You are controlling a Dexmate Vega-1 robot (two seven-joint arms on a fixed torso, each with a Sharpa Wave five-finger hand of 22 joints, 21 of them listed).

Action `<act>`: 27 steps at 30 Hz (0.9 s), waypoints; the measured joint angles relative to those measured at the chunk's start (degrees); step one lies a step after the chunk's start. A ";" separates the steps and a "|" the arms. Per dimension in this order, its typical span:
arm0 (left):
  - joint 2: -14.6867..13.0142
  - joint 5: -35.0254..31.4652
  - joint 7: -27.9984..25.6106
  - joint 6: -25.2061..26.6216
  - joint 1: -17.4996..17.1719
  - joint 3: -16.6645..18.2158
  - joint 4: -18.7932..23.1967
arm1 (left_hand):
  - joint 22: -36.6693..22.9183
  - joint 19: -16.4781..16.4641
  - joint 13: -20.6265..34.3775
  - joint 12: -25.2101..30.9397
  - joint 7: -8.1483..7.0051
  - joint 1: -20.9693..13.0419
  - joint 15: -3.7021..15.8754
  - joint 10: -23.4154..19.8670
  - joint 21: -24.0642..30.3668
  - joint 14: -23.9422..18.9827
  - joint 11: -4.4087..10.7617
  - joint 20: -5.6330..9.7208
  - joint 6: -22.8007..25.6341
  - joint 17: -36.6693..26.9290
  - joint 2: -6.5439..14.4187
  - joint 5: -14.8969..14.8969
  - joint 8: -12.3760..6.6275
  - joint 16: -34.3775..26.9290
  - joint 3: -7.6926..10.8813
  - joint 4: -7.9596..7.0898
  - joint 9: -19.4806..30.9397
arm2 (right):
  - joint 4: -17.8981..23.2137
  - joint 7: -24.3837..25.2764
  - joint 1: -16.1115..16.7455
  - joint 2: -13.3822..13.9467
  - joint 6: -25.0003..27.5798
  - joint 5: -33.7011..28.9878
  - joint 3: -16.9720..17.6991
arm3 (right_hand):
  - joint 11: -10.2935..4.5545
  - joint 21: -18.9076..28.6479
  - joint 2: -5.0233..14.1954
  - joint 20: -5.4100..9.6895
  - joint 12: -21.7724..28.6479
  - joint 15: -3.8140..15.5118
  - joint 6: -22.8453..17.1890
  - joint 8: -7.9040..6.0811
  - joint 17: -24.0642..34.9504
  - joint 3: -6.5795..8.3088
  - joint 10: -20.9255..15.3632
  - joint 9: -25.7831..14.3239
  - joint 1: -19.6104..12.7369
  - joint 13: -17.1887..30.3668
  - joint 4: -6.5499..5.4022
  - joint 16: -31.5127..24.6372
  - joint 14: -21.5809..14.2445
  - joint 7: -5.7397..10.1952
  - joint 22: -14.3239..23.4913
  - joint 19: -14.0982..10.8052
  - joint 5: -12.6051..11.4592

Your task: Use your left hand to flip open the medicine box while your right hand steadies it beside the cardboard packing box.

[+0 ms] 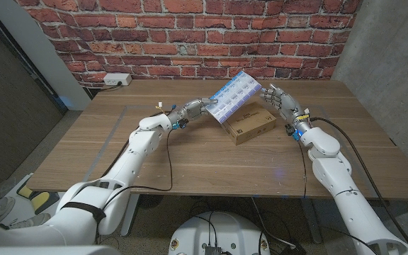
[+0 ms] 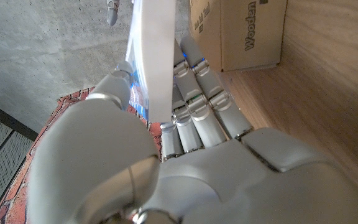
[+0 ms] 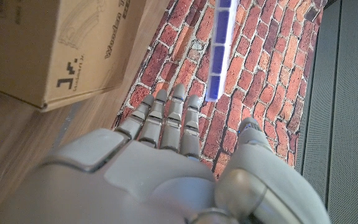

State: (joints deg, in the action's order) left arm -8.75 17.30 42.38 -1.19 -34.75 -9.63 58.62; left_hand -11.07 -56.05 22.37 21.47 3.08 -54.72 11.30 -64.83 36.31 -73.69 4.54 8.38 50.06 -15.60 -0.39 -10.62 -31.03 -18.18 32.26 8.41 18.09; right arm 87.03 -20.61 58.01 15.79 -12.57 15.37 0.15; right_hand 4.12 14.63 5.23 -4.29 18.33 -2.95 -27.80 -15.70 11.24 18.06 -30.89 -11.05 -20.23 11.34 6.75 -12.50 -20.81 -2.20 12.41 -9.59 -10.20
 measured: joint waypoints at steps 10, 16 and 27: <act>0.66 -0.54 1.45 0.04 0.96 -0.49 -0.86 | 0.00 0.42 0.69 0.31 0.00 -0.01 0.00 0.11 0.45 0.00 0.11 -0.21 0.00 -0.28 -0.01 0.01 -0.36 0.00 0.00 0.00 0.00 | 1.19 -0.23 0.23 0.07 0.49 -0.65 -0.56 | 2.12 0.34 -0.13 -0.52 -0.40 -1.21 0.08 1.38 0.63 -2.01 1.00 0.14 4.82 0.00 -2.98 -0.13 -0.94 -1.20 0.27 -0.52 0.25; 0.80 -0.85 2.08 0.04 1.00 -0.87 -0.37 | 0.00 0.42 1.18 0.42 0.00 -0.01 0.00 0.17 0.78 0.00 0.17 -0.21 0.00 -0.51 -0.01 0.05 -0.58 0.00 0.00 0.00 0.00 | 3.14 1.57 0.83 0.87 2.50 -3.06 -1.02 | 2.42 1.12 -0.39 -0.31 -0.40 -0.48 0.38 2.05 0.29 -1.33 0.67 0.13 4.50 0.00 -2.30 -0.69 -3.48 -1.50 0.53 -2.19 0.24; 0.75 -0.93 1.83 1.00 0.24 -1.14 1.33 | 0.15 0.41 1.87 0.80 0.00 -0.01 0.00 0.18 1.31 0.00 0.17 -0.21 -0.01 -0.81 -0.01 0.27 -0.59 0.00 0.00 0.00 0.00 | 4.14 1.47 1.07 1.94 3.04 -4.49 -1.52 | -0.54 2.15 4.26 1.03 -0.28 2.59 -2.55 2.05 0.56 2.93 -3.11 0.13 -3.37 -0.01 1.34 -1.37 -7.20 0.81 0.80 -3.90 -0.22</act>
State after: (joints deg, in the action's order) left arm -8.00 16.37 44.21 -0.19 -34.51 -10.77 59.95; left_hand -10.91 -55.64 24.25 22.27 3.08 -54.74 11.31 -64.65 37.62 -73.69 4.71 8.18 50.06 -16.41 -0.41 -10.36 -31.62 -18.18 32.26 8.41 18.09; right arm 91.17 -19.14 59.08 17.73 -9.53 10.88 -1.37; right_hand 3.57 16.78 9.49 -3.26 18.05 -0.36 -30.35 -13.65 11.80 20.99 -34.00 -10.93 -23.61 11.33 8.10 -13.87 -28.01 -1.39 13.20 -13.49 -10.42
